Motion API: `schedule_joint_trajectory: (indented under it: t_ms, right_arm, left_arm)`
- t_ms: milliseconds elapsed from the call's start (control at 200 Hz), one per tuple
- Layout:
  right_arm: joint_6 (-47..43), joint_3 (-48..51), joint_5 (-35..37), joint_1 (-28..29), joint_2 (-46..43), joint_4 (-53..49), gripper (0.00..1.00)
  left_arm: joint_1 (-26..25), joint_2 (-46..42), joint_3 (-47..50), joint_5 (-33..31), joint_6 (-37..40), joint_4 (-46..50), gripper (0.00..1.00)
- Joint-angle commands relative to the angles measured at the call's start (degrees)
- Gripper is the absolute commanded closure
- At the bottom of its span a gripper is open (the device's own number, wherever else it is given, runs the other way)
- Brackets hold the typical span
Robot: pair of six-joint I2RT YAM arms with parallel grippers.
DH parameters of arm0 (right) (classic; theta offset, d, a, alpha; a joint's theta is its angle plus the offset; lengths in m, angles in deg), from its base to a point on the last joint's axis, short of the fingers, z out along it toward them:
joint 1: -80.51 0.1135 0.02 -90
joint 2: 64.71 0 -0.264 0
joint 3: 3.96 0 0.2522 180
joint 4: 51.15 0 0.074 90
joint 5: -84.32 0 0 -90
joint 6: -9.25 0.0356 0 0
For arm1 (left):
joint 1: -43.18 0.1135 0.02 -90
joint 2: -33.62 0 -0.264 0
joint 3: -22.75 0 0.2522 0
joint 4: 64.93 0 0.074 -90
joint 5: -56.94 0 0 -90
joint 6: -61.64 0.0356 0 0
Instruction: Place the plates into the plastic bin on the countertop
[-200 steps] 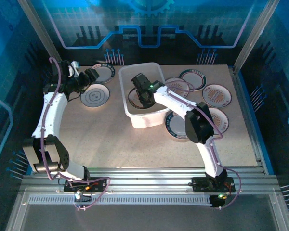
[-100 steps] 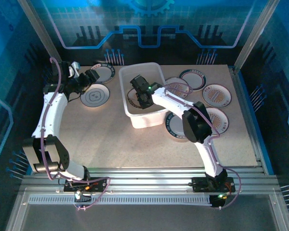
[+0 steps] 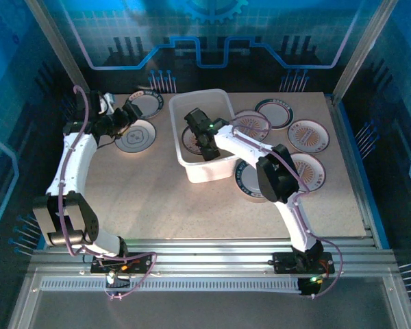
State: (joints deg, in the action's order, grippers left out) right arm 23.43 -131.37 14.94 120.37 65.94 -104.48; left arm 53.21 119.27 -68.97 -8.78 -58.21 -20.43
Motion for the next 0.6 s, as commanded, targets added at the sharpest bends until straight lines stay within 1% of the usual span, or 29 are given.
schedule_joint_trajectory:
  t_ms: [0,135,215,265,360,460,595]
  right_arm:
    - [-1.97,-2.29,1.73,0.67,0.75,-2.53,0.00]
    - [-2.48,-3.77,0.70,0.67,1.25,-4.46,0.00]
    - [-2.14,-7.93,-0.84,0.43,2.33,-10.41,0.00]
    - [-1.93,-10.53,-1.49,0.46,4.73,-14.25,0.00]
    - [-1.95,-12.36,-3.00,0.41,5.91,-17.11,0.00]
    - [-3.12,-12.40,-2.93,0.45,5.61,-17.10,0.00]
    - [-8.28,-11.98,0.83,0.57,3.36,-14.15,0.00]
  left_arm:
    - [0.61,-2.12,1.05,-0.47,0.89,1.18,0.26]
    - [0.61,-2.41,1.24,-0.63,1.06,1.47,0.26]
    - [0.61,-2.41,1.38,-0.58,0.92,1.38,0.26]
    - [0.61,-2.41,1.48,-0.55,0.77,1.43,0.26]
    - [0.61,-2.33,1.58,-0.44,0.58,1.41,0.26]
    - [0.61,-2.33,1.58,-0.44,0.64,1.60,0.26]
    - [0.61,-2.34,1.51,-0.93,0.89,1.95,0.26]
